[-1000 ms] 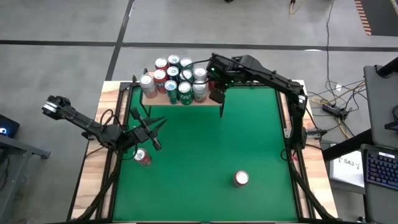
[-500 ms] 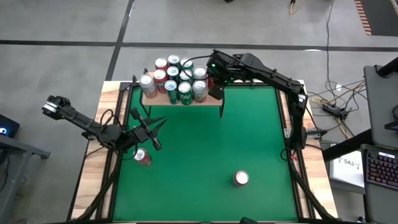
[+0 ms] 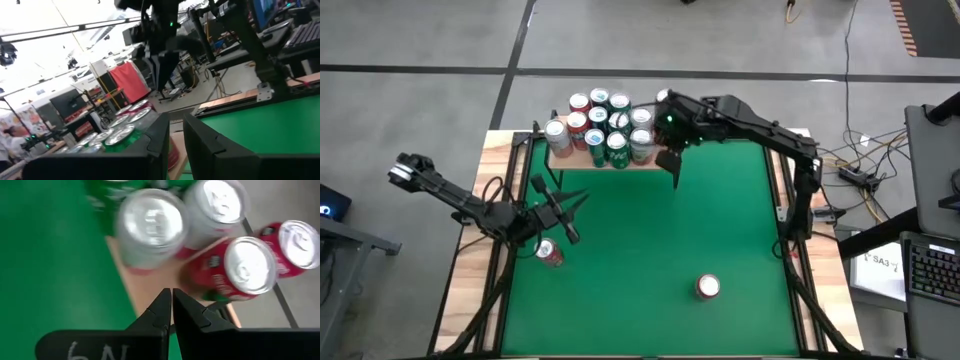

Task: Place canned beverage on shelf
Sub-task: Put the orange can on the shelf

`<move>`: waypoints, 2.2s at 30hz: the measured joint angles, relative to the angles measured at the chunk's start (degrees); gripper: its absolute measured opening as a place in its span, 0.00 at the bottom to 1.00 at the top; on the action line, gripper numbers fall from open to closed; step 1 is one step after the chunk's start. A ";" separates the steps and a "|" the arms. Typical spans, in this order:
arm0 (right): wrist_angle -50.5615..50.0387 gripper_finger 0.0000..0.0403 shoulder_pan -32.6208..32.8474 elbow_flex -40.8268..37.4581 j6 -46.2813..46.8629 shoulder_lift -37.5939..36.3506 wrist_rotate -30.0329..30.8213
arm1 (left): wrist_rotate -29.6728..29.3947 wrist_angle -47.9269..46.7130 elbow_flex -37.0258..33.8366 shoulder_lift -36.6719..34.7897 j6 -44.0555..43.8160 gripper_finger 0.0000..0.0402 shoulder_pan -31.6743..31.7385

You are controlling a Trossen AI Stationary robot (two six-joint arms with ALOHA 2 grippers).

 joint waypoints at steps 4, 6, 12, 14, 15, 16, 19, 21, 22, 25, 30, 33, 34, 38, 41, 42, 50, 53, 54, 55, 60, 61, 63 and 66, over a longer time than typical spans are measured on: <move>-0.46 0.02 4.96 0.00 2.03 -1.24 0.00 | -0.03 -0.41 1.15 2.05 -3.33 0.10 -1.19; -1.02 0.02 7.67 -0.08 2.97 -1.84 -0.04 | -0.03 -1.77 2.75 3.71 -3.62 0.10 -2.38; -0.73 0.02 15.41 -4.86 7.75 -4.23 0.13 | -7.81 -14.80 9.96 8.40 -3.14 0.10 -6.96; 0.92 0.02 18.19 -7.94 10.58 -5.38 0.15 | -17.43 -25.60 13.34 9.36 -3.24 0.10 -9.65; 1.49 0.02 19.51 -9.49 11.91 -5.95 0.13 | -22.09 -32.06 15.19 9.82 -4.24 0.10 -11.09; 1.83 0.02 20.90 -11.09 13.48 -6.60 0.11 | -24.98 -38.38 17.12 10.09 -6.05 0.10 -12.56; 3.18 0.02 24.89 -15.84 18.55 -8.11 0.38 | -21.51 -57.33 23.46 9.91 -16.09 0.10 -16.66; 2.92 0.02 27.63 -18.80 22.79 -9.02 1.41 | -12.57 -69.65 27.96 9.41 -25.21 0.10 -18.14; 2.76 0.02 28.99 -20.22 24.84 -9.58 1.55 | -7.23 -74.70 30.21 9.27 -29.86 0.10 -18.26; 2.48 0.02 33.48 -24.63 31.80 -11.87 1.48 | 5.97 -84.63 35.44 9.03 -39.93 0.10 -17.89; 3.30 0.02 41.06 -33.10 43.79 -16.15 1.96 | 11.37 -86.51 37.53 8.66 -42.00 0.10 -17.64; 5.99 0.02 46.93 -39.48 50.78 -18.58 4.76 | 11.09 -86.29 37.43 8.69 -43.51 0.10 -17.60; 7.15 0.02 48.92 -41.50 53.06 -19.42 5.85 | 11.05 -85.91 37.35 8.81 -44.31 0.10 -17.60; 9.15 0.02 56.67 -48.02 63.62 -21.86 10.26 | 10.02 -80.80 36.96 9.75 -42.78 0.10 -17.60; 9.66 0.02 62.25 -52.31 72.00 -22.32 12.12 | 5.45 -73.65 36.84 11.04 -37.54 0.10 -17.55; 10.56 0.02 64.08 -53.71 73.98 -22.32 12.65 | 4.25 -72.18 36.80 11.45 -36.14 0.10 -17.52; 20.79 0.02 74.84 -63.36 85.49 -21.20 17.63 | 2.02 -66.89 36.76 14.70 -35.30 0.10 -17.34; 22.78 0.03 76.42 -66.09 88.38 -20.78 17.74 | 2.02 -66.09 36.76 15.98 -35.39 0.10 -17.33; 23.87 0.03 76.56 -67.03 89.28 -20.57 17.81 | 2.02 -65.81 36.76 16.37 -35.42 0.10 -17.19; 25.35 0.05 76.52 -68.02 90.33 -20.40 18.01 | 2.02 -65.40 36.76 16.75 -35.46 0.10 -17.01; 31.55 0.21 75.78 -71.63 91.80 -20.33 18.01 | 1.94 -63.67 36.74 17.52 -34.23 0.10 -16.58; 32.04 0.26 75.74 -72.06 91.92 -20.31 18.05 | 1.94 -63.73 36.74 17.52 -34.22 0.10 -16.58; 33.30 0.36 75.72 -72.49 92.22 -20.31 18.65 | 1.96 -63.76 36.74 17.38 -34.47 0.10 -16.49; 34.54 0.53 75.75 -72.90 90.85 -20.31 21.85 | 1.94 -63.73 36.74 17.07 -34.47 0.10 -16.42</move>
